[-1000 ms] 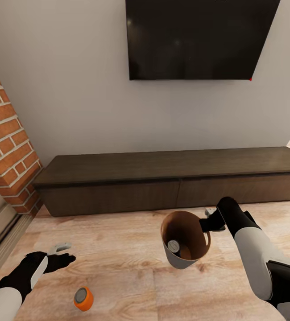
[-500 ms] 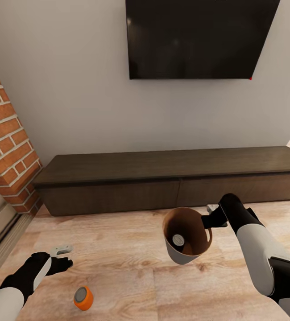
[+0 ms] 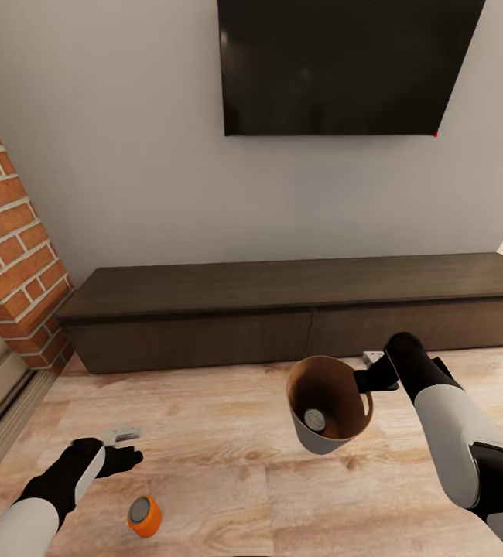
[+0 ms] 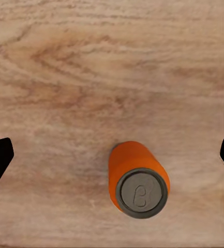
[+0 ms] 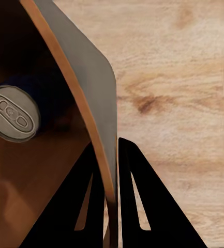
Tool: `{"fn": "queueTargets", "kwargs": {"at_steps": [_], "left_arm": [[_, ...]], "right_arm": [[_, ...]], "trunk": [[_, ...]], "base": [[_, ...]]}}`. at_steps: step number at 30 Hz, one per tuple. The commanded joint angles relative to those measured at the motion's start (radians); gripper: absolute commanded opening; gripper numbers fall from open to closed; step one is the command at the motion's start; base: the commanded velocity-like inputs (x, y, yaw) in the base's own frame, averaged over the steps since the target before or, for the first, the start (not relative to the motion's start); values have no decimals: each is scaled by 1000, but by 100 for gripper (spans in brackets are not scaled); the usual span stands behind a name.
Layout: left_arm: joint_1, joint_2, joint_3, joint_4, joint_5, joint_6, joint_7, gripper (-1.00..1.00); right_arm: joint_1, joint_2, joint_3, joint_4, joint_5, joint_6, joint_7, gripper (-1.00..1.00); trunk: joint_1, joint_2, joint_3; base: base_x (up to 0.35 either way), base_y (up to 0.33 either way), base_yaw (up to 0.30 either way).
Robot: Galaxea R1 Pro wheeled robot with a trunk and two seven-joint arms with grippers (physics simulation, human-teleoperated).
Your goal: Put the three can of soda from the living room inside the tash can in the kitchen.
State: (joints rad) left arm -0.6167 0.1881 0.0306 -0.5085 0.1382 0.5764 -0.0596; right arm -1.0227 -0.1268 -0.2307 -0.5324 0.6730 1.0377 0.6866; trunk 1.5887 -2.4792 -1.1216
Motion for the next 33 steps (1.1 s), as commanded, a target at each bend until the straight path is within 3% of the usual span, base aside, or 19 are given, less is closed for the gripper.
{"fn": "queueTargets", "kwargs": {"at_steps": [1,5,13,20,23,33], "left_arm": [[0,-4,-1,0,-1,0,0,100],[0,-12,-2,1,-1,-1,2,100],[0,-16,-3,1,-3,-1,5,100],[1,-17,-4,1,-3,-2,9,100],[1,-33,-25,1,-4,-4,9,100],[2,-45,-45,1,-5,-6,10,100]], "right_arm": [[0,-3,-2,0,-30,9,5,-100],[-1,-9,-2,0,-30,9,5,-100],[-12,-20,-2,0,-30,9,5,-100],[-14,-34,-2,1,-11,9,6,-100],[-14,-36,-2,0,5,9,7,-100],[-21,-37,-3,1,10,9,10,-100]], "trunk": [[0,0,0],[0,0,0],[14,-22,-29],[14,-22,-29],[14,-22,-29],[17,-24,-65]], "base": [[0,0,0],[0,0,0],[0,0,0],[0,0,0],[0,0,0],[0,0,0]]}}
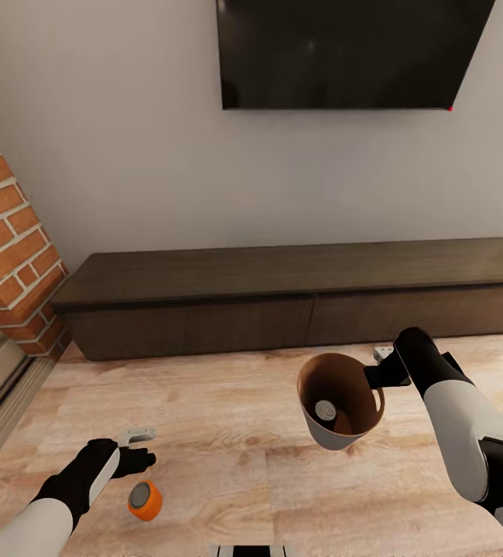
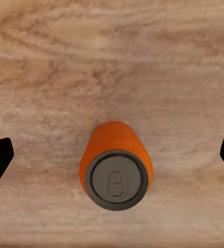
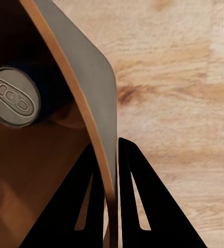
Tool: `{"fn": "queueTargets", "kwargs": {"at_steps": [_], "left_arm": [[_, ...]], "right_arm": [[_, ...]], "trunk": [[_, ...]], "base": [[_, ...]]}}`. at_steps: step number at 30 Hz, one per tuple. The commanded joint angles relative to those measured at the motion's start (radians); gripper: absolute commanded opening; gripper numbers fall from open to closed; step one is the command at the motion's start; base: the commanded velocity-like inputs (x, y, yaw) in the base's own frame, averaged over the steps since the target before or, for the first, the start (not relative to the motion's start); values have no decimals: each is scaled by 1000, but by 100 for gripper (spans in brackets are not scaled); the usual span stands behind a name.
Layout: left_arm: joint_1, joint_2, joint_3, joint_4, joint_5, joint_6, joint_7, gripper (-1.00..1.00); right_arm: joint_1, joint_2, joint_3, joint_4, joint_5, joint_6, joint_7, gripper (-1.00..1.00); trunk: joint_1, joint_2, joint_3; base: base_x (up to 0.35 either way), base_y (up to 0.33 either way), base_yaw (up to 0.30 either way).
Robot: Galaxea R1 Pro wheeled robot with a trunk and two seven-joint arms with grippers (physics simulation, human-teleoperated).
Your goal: Put the three can of soda from the living room inside the tash can in the kitchen.
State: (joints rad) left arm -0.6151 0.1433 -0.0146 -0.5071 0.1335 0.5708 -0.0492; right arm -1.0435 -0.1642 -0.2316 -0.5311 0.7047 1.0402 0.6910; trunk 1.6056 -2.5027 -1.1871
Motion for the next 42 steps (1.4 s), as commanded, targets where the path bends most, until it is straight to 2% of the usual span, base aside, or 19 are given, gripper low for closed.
{"fn": "queueTargets", "kwargs": {"at_steps": [1,10,21,38,42], "left_arm": [[0,0,0,0,0,0,0,100],[0,-1,-1,-1,0,-2,0,100],[0,-5,-2,1,-1,-2,0,100],[0,-7,-2,0,-1,-46,0,100],[0,-7,-2,0,0,-46,0,100]], "right_arm": [[-1,0,-2,0,-22,7,5,-100],[-3,1,-1,0,-21,7,5,-100],[-3,2,3,1,-21,7,5,-100],[-40,1,19,7,-19,7,9,-100],[-60,2,18,72,-19,7,11,-100]], "trunk": [[0,0,-1],[0,0,-7],[5,-3,-50],[5,-3,-57],[5,-3,-63]], "base": [[0,0,0],[0,0,0],[0,0,0],[0,0,0],[0,0,0]]}}
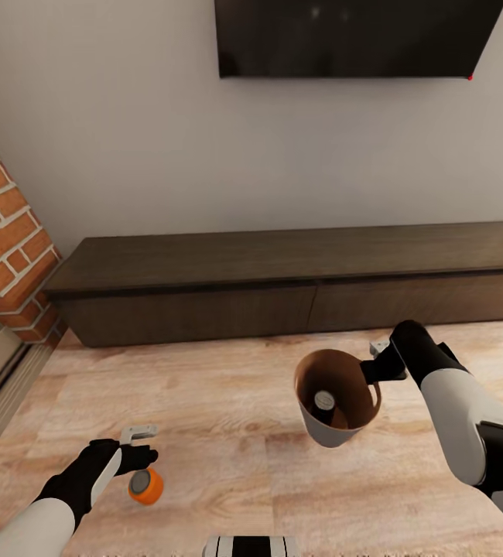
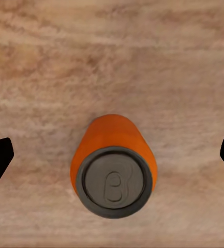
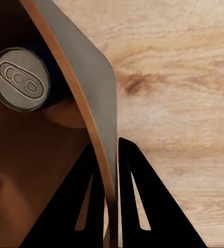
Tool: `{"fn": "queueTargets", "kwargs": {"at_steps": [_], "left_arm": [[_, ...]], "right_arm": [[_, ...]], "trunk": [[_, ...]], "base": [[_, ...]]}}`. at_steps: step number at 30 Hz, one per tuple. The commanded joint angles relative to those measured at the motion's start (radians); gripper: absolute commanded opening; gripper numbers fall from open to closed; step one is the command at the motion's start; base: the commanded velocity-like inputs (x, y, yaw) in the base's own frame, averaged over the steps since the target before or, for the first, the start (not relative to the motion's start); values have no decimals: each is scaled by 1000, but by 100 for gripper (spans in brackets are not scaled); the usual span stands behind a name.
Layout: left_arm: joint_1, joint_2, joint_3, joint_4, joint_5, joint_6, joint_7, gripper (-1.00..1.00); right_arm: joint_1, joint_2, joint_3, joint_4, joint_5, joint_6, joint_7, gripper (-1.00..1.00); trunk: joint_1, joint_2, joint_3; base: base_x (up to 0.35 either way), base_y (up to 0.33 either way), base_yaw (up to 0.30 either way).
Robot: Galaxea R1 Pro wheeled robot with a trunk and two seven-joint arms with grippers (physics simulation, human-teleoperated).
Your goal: Put the three can of soda from the living room inside the tash can in the kitchen.
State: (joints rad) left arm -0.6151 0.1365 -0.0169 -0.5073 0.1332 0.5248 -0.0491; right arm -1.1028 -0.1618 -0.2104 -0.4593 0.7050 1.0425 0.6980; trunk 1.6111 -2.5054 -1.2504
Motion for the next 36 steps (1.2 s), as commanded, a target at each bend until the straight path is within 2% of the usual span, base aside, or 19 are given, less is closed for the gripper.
{"fn": "queueTargets", "kwargs": {"at_steps": [1,3,9,22,28,33,36], "left_arm": [[0,0,0,0,0,0,0,100],[0,0,0,1,-1,0,0,100],[0,0,0,1,-1,0,0,100],[0,-1,0,1,-1,-1,0,100],[0,-2,0,1,-1,-2,0,100],[0,-7,0,1,-2,-2,0,100],[0,-10,0,1,-3,-2,1,100]], "right_arm": [[-7,0,-3,15,-19,5,4,-100],[-30,0,-3,72,-19,5,4,-100],[-51,1,-3,118,-19,5,5,-100],[-66,9,0,125,-19,5,5,-100],[-89,13,34,128,-19,5,5,-100],[-100,15,41,134,-19,5,6,-100],[-128,16,42,183,-20,5,5,-100]], "trunk": [[0,0,-4],[1,-1,-13],[4,-2,-39],[4,-2,-41],[4,-2,-41],[4,-2,-41],[5,-3,-52]], "base": [[0,0,0],[0,0,0],[0,0,0],[0,0,0],[0,0,0],[0,0,0],[0,0,0]]}}
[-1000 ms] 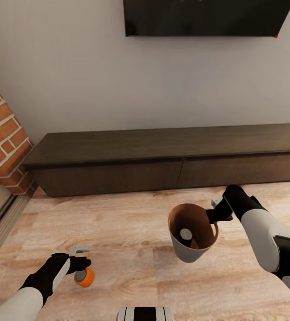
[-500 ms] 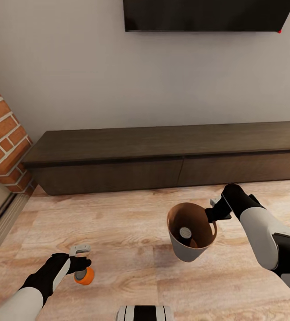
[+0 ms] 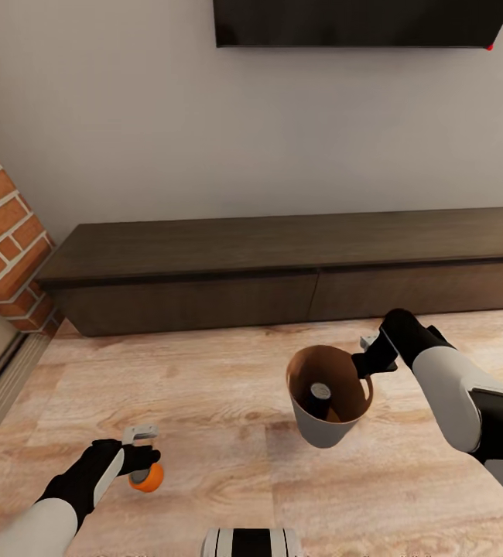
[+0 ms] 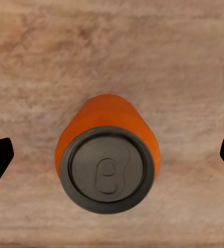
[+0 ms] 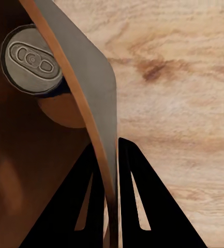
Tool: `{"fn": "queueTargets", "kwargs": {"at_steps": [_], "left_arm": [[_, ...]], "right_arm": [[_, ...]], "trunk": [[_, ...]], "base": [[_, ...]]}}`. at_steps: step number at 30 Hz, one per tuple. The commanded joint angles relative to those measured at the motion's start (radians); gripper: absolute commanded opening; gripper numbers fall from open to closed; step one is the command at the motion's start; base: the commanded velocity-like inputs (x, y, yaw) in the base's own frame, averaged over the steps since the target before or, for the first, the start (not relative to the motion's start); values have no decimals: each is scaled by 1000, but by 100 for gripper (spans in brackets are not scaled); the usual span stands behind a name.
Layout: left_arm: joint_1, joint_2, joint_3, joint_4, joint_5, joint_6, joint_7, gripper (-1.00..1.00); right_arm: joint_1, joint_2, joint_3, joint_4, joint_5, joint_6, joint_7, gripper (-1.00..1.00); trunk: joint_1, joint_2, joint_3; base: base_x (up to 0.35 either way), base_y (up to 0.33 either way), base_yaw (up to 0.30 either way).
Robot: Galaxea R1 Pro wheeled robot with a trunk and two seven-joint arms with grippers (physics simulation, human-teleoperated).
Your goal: Put the three can of soda from the living room inside the tash can in the kitchen.
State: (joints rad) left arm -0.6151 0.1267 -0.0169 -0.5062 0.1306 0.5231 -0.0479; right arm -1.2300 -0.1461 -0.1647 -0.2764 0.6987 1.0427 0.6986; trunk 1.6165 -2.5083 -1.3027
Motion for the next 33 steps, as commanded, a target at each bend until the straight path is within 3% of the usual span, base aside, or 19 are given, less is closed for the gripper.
{"fn": "queueTargets", "kwargs": {"at_steps": [1,5,12,17,26,33], "left_arm": [[0,-1,0,0,-1,0,0,100],[0,-3,0,0,-1,0,0,100],[0,-4,0,0,-2,0,0,100],[0,-4,0,0,-2,0,0,100],[0,-7,0,0,0,-3,0,100],[0,-7,0,0,0,-19,-1,100]], "right_arm": [[-7,0,-4,12,-14,4,5,-100],[-17,1,-5,28,-14,4,5,-100],[-24,16,-3,34,-15,4,5,-100],[-26,18,-3,34,-15,4,5,-100],[-26,20,-3,34,-15,4,5,-100],[-26,21,-2,34,-15,4,4,-100]], "trunk": [[0,0,-4],[2,-1,-19],[2,-1,-19],[4,-2,-39],[4,-2,-39],[6,-3,-54]], "base": [[0,0,0],[0,0,0],[0,0,0],[0,0,0],[0,0,0],[0,0,0]]}}
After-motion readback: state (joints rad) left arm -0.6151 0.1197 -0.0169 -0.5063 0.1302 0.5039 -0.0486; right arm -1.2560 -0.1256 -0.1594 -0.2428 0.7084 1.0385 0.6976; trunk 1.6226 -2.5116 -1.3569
